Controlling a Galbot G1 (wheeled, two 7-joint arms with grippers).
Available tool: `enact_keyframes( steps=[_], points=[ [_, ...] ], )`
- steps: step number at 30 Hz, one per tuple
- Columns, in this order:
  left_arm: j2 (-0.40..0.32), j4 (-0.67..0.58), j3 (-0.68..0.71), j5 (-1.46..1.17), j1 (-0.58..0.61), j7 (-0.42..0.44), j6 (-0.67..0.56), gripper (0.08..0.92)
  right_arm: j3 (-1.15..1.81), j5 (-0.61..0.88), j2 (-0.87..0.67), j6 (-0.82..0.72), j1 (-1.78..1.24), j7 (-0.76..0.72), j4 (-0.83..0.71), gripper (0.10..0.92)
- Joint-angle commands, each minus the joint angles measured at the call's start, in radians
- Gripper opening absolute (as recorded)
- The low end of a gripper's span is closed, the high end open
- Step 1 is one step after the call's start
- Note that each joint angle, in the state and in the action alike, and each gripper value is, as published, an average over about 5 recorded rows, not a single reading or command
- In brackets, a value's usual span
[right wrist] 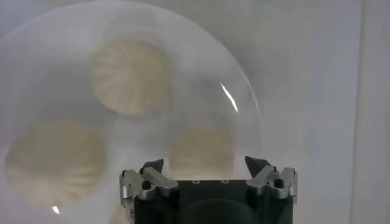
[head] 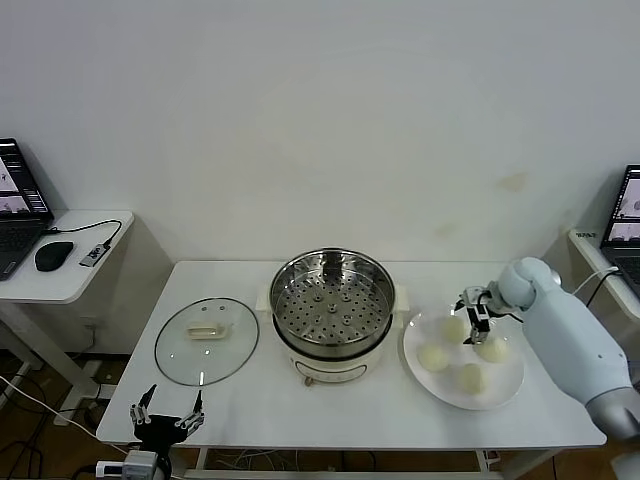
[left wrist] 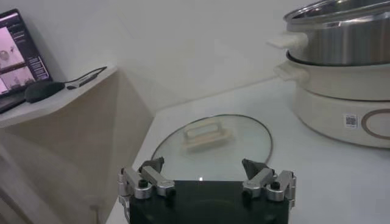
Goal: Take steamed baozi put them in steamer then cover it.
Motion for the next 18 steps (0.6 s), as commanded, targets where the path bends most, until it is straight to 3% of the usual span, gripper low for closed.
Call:
enact_keyframes(
  steps=[1, 12, 18],
  points=[
    [0.0, 0.003, 0.002, 0.001, -0.001, 0.0, 0.001, 0.823, -0.007, -0.015, 0.021, 0.0, 0.007, 0.017, -0.03, 0.823],
    [0.0, 0.007, 0.005, 0.001, -0.004, 0.001, 0.003, 0.823, -0.005, 0.0, 0.018, -0.013, 0.006, 0.008, -0.037, 0.804],
    [0.0, 0.01, 0.005, 0.001, -0.005, 0.001, 0.003, 0.823, -0.005, 0.007, 0.02, -0.02, 0.01, 0.009, -0.046, 0.667]
  ],
)
